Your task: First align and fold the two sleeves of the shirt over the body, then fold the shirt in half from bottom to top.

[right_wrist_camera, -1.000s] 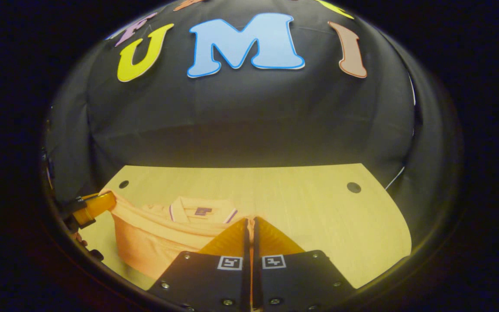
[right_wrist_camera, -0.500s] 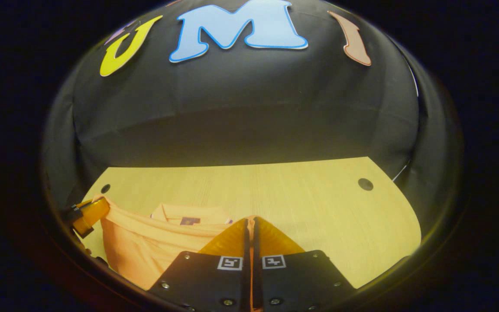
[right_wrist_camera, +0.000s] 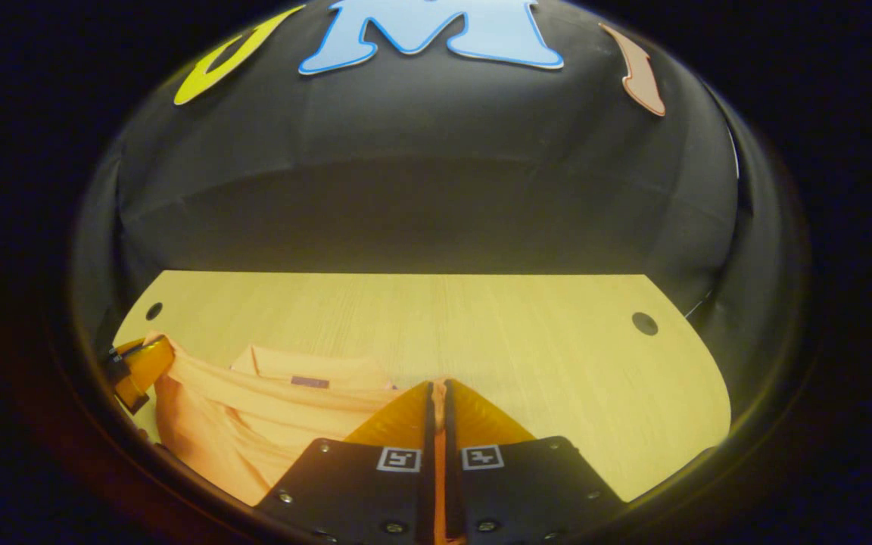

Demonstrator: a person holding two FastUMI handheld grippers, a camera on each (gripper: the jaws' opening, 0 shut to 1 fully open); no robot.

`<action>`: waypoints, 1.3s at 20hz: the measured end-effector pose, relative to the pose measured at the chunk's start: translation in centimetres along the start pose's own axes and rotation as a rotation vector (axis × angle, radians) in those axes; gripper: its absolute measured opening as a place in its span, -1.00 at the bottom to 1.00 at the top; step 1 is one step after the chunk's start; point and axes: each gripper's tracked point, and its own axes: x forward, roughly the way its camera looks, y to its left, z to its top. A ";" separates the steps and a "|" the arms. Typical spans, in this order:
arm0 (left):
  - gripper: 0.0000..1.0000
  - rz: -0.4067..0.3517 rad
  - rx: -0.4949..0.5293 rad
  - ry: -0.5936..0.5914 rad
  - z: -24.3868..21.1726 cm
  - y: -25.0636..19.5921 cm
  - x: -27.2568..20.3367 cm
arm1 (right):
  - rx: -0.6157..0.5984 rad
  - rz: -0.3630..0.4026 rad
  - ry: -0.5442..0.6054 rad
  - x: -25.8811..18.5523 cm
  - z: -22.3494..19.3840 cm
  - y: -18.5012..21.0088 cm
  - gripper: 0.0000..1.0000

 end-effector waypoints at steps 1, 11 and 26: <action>-0.77 0.000 0.002 0.003 -0.2 0.0 -0.1 | -0.004 0.000 0.004 0.0 0.0 0.1 -0.88; 0.07 0.001 -0.009 -0.011 1.9 0.4 -3.3 | -0.092 0.001 -0.041 -3.0 1.3 1.2 -0.22; 0.79 0.094 -0.043 -0.165 7.9 -0.6 -15.2 | -0.168 0.068 -0.322 -18.2 6.7 0.5 0.58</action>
